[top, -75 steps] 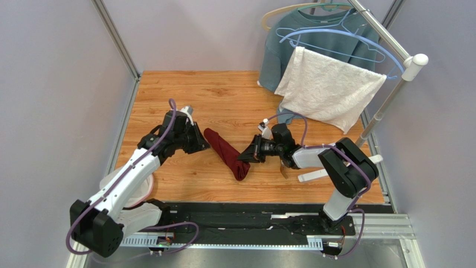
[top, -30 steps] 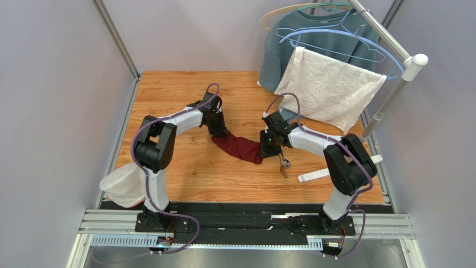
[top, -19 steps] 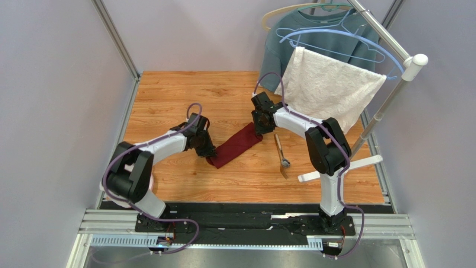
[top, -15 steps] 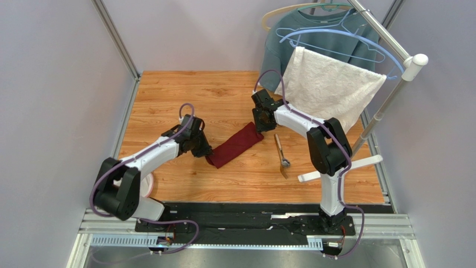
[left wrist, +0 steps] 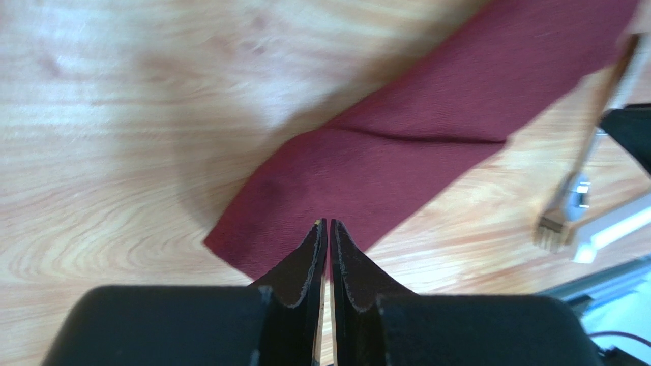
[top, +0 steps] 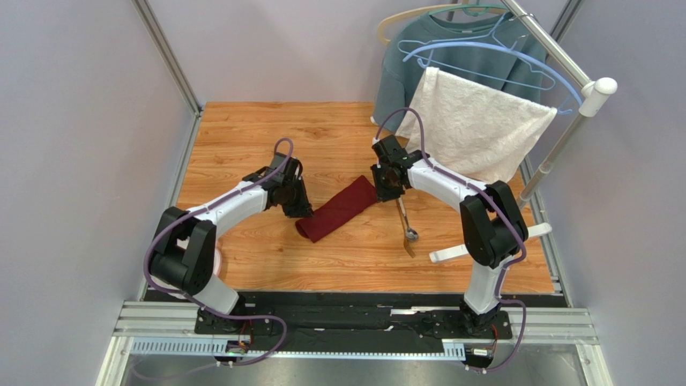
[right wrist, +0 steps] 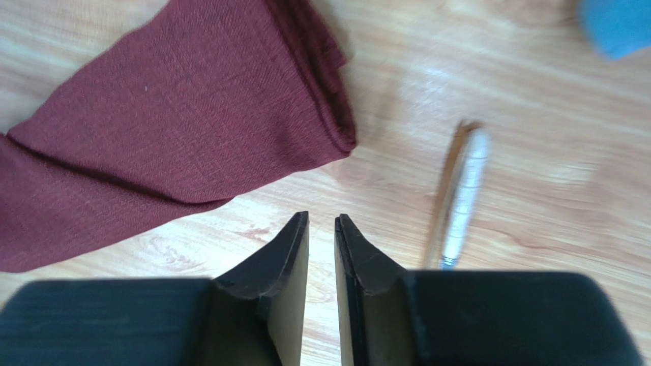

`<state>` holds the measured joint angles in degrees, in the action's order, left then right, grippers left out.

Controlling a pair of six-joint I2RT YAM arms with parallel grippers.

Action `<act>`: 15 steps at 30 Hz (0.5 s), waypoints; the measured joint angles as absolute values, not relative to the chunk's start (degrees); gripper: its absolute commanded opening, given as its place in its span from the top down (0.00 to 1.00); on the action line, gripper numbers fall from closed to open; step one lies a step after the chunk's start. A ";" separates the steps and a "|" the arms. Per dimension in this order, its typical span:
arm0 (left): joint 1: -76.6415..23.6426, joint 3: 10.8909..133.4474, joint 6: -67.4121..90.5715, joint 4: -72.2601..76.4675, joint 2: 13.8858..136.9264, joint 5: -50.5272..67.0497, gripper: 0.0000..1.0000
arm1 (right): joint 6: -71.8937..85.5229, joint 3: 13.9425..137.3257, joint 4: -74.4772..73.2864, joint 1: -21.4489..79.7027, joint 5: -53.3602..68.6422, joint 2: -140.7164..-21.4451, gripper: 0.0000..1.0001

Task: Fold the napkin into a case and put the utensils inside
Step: Rotate the smaller rectangle-folded napkin at the center of the board.

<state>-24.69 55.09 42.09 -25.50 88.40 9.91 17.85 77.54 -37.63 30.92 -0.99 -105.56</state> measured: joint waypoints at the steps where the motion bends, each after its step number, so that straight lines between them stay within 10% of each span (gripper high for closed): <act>1: -24.73 54.48 42.02 -25.50 88.79 9.63 0.89 | 18.48 76.77 -36.99 30.92 0.16 -105.73 0.80; 15: -27.35 34.09 47.97 -16.58 73.56 2.83 0.86 | 20.67 80.51 -28.56 30.92 5.37 -115.55 0.79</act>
<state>-27.35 34.09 47.97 -16.58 73.56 2.83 20.67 80.51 -28.56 30.92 5.37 -115.55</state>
